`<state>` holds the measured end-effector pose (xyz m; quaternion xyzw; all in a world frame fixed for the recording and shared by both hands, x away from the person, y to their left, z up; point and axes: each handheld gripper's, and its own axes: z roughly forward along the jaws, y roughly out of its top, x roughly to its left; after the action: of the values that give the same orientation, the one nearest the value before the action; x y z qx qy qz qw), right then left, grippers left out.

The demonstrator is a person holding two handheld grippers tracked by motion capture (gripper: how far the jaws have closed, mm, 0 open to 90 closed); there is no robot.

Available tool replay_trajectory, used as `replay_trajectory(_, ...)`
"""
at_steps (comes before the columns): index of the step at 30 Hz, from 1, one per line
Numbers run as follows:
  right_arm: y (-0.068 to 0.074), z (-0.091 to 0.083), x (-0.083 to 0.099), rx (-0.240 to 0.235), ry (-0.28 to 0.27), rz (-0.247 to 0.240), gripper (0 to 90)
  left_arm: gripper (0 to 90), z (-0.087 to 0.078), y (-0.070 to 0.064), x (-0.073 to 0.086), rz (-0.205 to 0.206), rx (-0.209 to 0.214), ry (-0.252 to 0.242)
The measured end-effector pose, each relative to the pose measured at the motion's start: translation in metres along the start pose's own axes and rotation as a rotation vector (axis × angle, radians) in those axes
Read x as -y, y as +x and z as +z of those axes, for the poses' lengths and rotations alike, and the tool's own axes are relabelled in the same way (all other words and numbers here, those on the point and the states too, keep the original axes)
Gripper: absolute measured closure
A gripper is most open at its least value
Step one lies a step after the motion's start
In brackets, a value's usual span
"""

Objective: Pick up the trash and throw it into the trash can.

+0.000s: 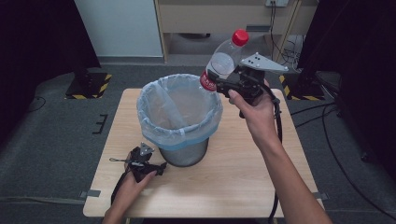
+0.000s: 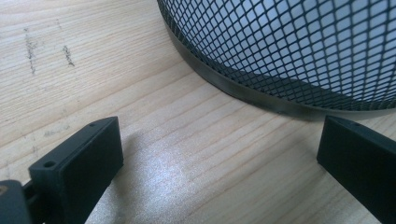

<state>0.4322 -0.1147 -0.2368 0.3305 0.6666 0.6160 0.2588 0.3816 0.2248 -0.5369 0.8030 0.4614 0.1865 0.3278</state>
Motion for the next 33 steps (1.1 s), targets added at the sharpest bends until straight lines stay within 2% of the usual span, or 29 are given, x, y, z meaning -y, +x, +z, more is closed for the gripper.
replay_trajectory(11,0.017,0.018,0.017,-0.058,0.057,-0.02,27.9,0.0,0.0,0.0,0.0,0.0,0.0,0.0)
replay_trajectory(15,0.02,0.027,0.028,-0.077,0.107,-0.028,27.9,0.0,0.0,0.0,0.0,0.0,0.0,0.0)
replay_trajectory(20,0.02,0.033,0.036,-0.088,0.142,-0.024,27.5,0.0,0.0,0.0,0.0,0.0,0.0,0.0)
replay_trajectory(21,0.02,0.034,0.038,-0.095,0.155,-0.019,26.1,0.0,0.0,0.0,0.0,0.0,0.0,0.0)
replay_trajectory(25,0.019,0.034,0.044,-0.101,0.182,-0.002,8.8,0.0,0.0,0.0,0.0,0.0,0.0,-0.001)
replay_trajectory(27,0.018,0.029,0.044,-0.091,0.166,-0.009,7.2,0.0,0.0,0.0,0.0,0.0,0.001,0.0)
replay_trajectory(31,0.009,0.016,0.038,-0.073,0.113,0.02,3.7,0.0,0.0,0.0,0.0,0.0,0.0,0.0)
replay_trajectory(33,0.003,0.009,0.035,-0.052,0.084,0.02,4.7,0.0,0.0,0.0,0.0,0.001,0.0,0.0)
